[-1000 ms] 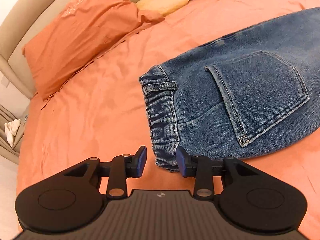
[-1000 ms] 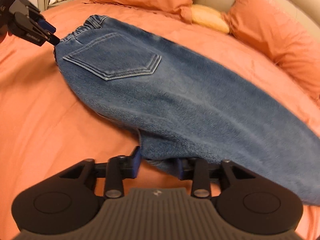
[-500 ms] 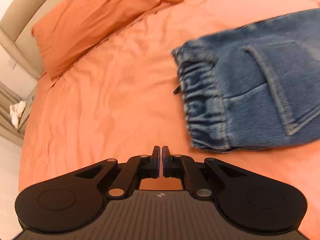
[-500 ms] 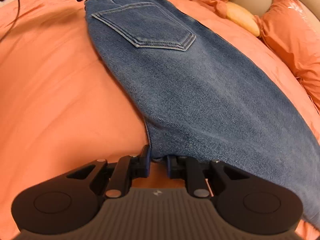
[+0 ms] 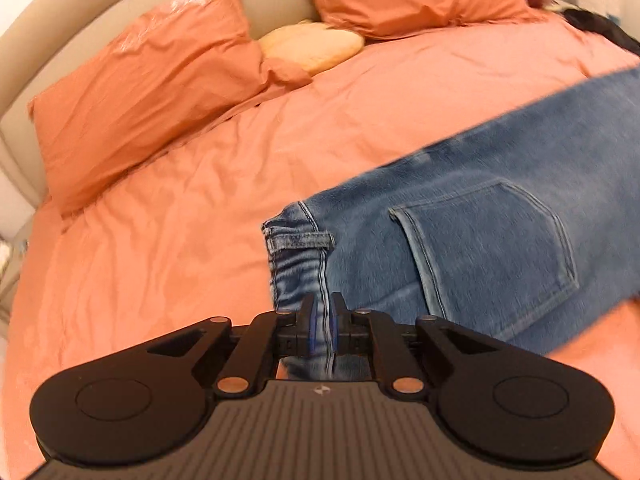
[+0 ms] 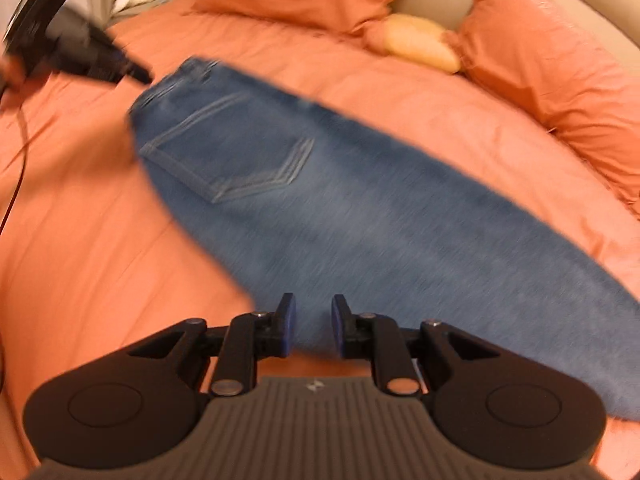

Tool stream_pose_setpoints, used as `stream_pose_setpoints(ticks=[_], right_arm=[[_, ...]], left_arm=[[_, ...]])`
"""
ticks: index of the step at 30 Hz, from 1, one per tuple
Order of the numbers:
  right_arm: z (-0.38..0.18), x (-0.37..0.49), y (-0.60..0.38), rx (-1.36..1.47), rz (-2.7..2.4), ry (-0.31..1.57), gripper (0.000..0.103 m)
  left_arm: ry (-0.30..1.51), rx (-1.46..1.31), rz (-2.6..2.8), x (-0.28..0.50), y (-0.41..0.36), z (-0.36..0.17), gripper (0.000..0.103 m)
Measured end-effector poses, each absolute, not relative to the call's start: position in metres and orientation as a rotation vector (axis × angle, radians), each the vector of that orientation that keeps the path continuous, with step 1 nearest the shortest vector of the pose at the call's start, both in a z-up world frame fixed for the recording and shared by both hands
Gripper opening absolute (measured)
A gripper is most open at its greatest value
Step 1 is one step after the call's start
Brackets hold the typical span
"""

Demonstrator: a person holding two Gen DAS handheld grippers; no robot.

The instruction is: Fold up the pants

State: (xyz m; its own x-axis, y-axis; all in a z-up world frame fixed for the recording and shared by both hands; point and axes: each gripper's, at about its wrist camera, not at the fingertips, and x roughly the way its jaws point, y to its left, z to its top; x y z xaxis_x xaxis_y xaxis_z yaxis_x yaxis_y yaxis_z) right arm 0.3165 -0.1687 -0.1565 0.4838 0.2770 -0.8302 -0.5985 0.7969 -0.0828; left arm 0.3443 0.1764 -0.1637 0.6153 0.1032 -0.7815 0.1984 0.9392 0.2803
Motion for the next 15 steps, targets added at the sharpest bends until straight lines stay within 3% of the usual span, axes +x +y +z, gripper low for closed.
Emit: stream_pose_setpoints(ticks=[5, 15], right_arm=[[-0.182, 0.383, -0.165, -0.244, 0.490, 1.003, 0.014], [-0.235, 0.449, -0.143, -0.218, 0.430, 1.112, 0.013]], left_arm=[[0.979, 0.130, 0.011, 0.376, 0.198, -0.182, 0.012], [1.089, 0.132, 0.036, 0.408, 0.204, -0.218, 0.019]])
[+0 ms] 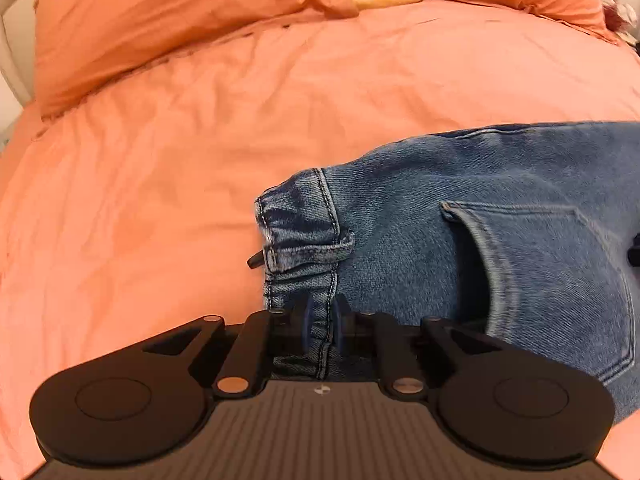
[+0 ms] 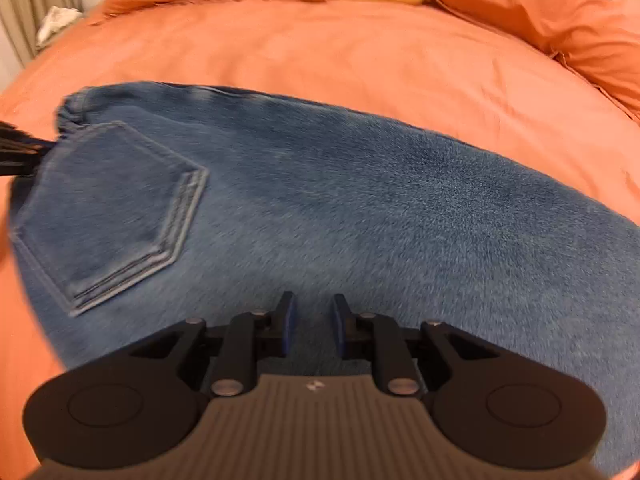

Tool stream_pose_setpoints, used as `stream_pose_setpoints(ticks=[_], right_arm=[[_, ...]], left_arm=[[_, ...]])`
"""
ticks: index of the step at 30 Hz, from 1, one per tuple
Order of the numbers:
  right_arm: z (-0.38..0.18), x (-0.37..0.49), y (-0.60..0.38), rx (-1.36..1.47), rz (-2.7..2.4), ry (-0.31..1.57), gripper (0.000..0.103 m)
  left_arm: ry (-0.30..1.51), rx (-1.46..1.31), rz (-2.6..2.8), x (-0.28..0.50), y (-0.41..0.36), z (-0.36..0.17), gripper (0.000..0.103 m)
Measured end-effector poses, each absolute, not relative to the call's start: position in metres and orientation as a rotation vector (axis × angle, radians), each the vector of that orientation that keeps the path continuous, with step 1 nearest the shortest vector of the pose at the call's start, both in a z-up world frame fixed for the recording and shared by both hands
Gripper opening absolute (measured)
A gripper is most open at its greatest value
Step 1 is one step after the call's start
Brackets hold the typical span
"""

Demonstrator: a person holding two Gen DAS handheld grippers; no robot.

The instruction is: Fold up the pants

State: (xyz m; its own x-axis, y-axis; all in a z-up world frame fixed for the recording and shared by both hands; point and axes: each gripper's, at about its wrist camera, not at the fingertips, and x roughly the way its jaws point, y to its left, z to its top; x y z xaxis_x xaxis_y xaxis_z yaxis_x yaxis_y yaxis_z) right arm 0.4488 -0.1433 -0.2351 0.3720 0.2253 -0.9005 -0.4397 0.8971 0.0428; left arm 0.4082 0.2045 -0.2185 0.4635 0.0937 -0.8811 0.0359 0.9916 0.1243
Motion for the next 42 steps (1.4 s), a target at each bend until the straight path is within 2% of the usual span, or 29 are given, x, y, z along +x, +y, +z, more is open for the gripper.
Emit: stream_pose_setpoints(ticks=[4, 9, 11, 14, 18, 25, 34, 42], right_arm=[[-0.238, 0.467, -0.137, -0.192, 0.405, 1.127, 0.012], [-0.223, 0.458, -0.152, -0.145, 0.422, 1.120, 0.012], [-0.215, 0.448, -0.173, -0.109, 0.400, 1.114, 0.019], [-0.202, 0.437, -0.222, -0.055, 0.360, 1.094, 0.025], [-0.185, 0.424, -0.307, 0.060, 0.243, 1.070, 0.036], [-0.165, 0.398, -0.483, 0.291, -0.025, 1.032, 0.038], [-0.175, 0.387, -0.651, 0.656, -0.233, 0.973, 0.038], [-0.210, 0.412, -0.704, 0.782, -0.247, 0.928, 0.041]], left_arm=[[1.122, 0.093, 0.048, 0.417, 0.211, -0.220, 0.019], [1.073, 0.247, 0.059, 0.398, 0.190, -0.205, 0.020], [1.029, 0.332, 0.058, 0.383, 0.177, -0.194, 0.034], [0.992, 0.362, 0.046, 0.361, 0.157, -0.176, 0.042], [0.969, 0.283, -0.035, 0.348, 0.119, -0.151, 0.042], [0.934, 0.287, -0.259, 0.347, -0.003, -0.137, 0.042], [0.924, 0.388, -0.526, 0.370, -0.175, -0.165, 0.040], [0.935, 0.477, -0.635, 0.409, -0.282, -0.203, 0.037]])
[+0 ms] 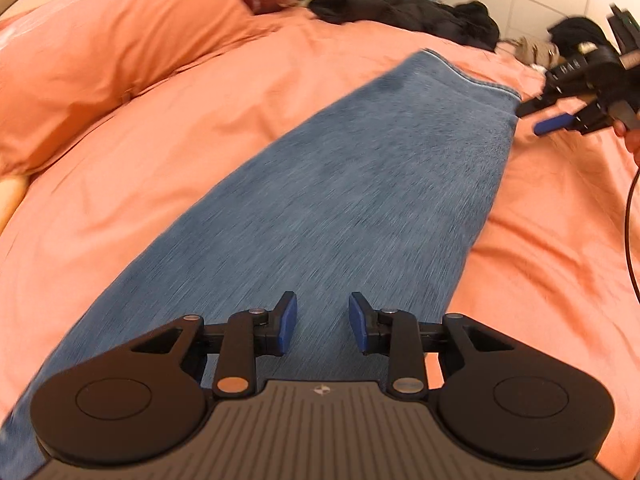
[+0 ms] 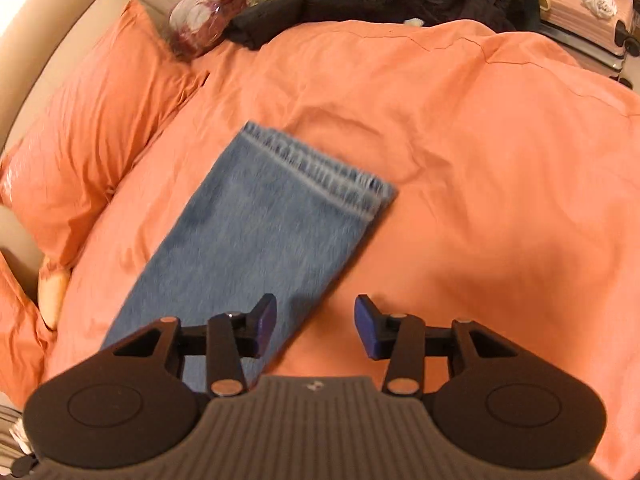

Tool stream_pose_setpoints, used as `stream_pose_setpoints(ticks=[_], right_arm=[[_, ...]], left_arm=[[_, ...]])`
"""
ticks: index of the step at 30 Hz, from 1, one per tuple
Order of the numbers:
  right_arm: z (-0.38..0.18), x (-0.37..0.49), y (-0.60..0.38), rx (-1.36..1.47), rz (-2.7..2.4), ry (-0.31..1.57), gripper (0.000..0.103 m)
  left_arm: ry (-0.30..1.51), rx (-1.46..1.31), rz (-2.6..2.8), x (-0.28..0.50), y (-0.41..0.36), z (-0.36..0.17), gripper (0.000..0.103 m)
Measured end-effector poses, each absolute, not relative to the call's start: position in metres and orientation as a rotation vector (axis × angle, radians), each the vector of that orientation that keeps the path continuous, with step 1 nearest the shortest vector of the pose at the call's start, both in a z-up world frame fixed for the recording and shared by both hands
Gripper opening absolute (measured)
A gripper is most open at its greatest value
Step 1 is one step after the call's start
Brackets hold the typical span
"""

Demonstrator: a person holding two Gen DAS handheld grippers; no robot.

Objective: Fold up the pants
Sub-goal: 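Grasp the leg hems with the right tool and lift them up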

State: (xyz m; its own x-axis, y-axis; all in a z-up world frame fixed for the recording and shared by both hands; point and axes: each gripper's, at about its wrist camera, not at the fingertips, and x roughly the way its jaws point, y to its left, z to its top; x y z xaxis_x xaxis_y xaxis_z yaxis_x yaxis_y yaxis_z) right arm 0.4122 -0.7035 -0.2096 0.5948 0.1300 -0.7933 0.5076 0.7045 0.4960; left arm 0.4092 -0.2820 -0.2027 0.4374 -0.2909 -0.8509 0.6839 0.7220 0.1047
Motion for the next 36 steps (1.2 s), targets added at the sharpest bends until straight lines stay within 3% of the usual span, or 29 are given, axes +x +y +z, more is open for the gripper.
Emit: stream_pose_setpoints(ticks=[14, 19, 22, 24, 36], right_arm=[[-0.259, 0.452, -0.745, 0.890, -0.254, 0.876, 0.043], [-0.256, 0.455, -0.744, 0.875, -0.274, 0.861, 0.036], [-0.240, 0.455, -0.738, 0.786, -0.282, 0.867, 0.019], [-0.223, 0.455, -0.732, 0.716, -0.259, 0.855, 0.015], [-0.065, 0.464, -0.626, 0.270, -0.026, 0.716, 0.011]], left_arm=[[0.961, 0.574, -0.558, 0.457, -0.340, -0.248, 0.037], [0.966, 0.568, -0.530, 0.469, -0.350, -0.252, 0.037], [0.978, 0.561, -0.524, 0.473, -0.351, -0.253, 0.037], [0.981, 0.575, -0.532, 0.474, -0.352, -0.253, 0.037], [0.930, 0.599, -0.577, 0.462, -0.343, -0.237, 0.036]])
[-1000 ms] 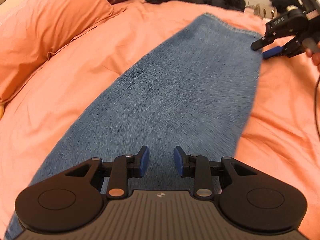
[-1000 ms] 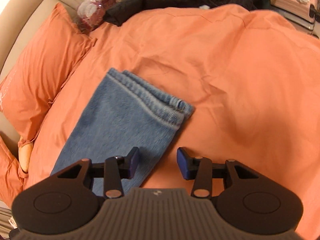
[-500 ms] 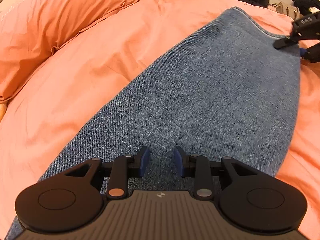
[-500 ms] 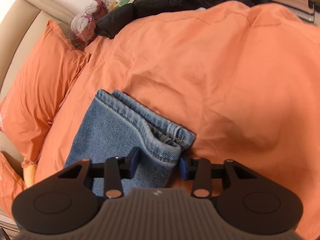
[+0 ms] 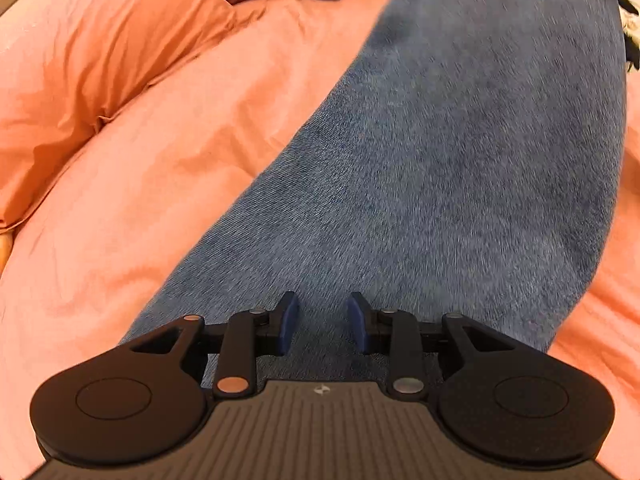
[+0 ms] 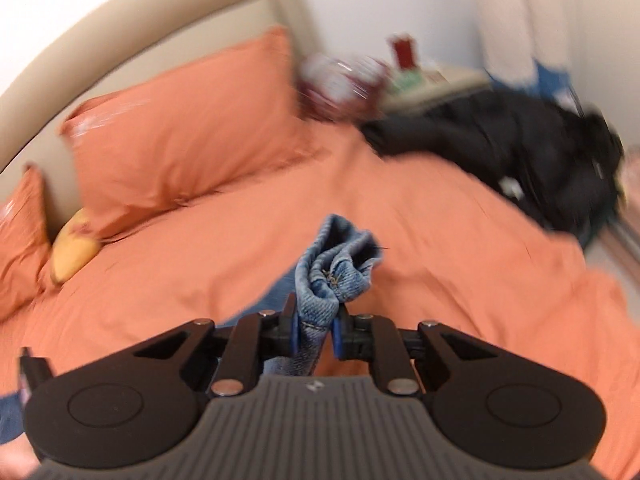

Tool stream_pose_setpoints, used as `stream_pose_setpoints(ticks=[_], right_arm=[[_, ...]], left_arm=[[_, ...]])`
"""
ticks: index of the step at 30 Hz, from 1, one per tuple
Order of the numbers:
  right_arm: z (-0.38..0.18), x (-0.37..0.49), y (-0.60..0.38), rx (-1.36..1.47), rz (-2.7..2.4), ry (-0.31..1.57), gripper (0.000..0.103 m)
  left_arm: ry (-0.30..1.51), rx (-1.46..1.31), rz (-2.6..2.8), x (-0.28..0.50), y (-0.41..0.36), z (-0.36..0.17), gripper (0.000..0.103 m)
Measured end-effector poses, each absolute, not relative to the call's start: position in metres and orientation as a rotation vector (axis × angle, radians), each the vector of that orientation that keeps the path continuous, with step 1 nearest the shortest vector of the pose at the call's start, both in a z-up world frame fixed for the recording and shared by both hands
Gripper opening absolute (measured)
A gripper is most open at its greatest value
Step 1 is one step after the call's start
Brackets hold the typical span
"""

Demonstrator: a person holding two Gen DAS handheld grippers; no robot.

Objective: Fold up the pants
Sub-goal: 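Grasp the leg hems with the right tool and lift them up, then fold the hems over toward the waistband with the right tool and release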

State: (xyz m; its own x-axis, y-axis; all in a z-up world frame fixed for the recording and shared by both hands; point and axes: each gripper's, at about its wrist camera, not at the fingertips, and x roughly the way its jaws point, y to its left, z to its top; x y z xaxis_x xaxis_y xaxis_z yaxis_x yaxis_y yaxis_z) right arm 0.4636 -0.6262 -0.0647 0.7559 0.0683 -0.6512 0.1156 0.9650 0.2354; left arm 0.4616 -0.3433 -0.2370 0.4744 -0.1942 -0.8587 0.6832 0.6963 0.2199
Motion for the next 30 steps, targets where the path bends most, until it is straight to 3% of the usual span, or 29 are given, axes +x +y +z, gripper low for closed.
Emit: stream_pose_setpoints(ticks=[9, 13, 15, 20, 25, 30], right_arm=[[0.014, 0.459, -0.491, 0.028, 0.093, 0.664, 0.011], [0.022, 0.460, -0.462, 0.007, 0.065, 0.695, 0.011], [0.021, 0.461, -0.454, 0.007, 0.055, 0.723, 0.010], [0.016, 0.458, -0.443, 0.002, 0.072, 0.761, 0.010], [0.015, 0.453, -0.424, 0.068, 0.157, 0.796, 0.011], [-0.007, 0.447, -0.373, 0.078, 0.267, 0.831, 0.011]], left_arm=[[0.851, 0.441, -0.764, 0.391, -0.285, -0.204, 0.035], [0.928, 0.236, -0.763, 0.399, -0.293, -0.227, 0.016], [0.924, 0.242, -0.788, 0.392, -0.301, -0.234, 0.015], [1.002, 0.159, -0.907, 0.390, -0.290, -0.238, 0.018], [0.941, 0.204, -0.837, 0.384, -0.241, -0.212, 0.019], [0.894, 0.267, -0.700, 0.383, -0.171, -0.180, 0.027]])
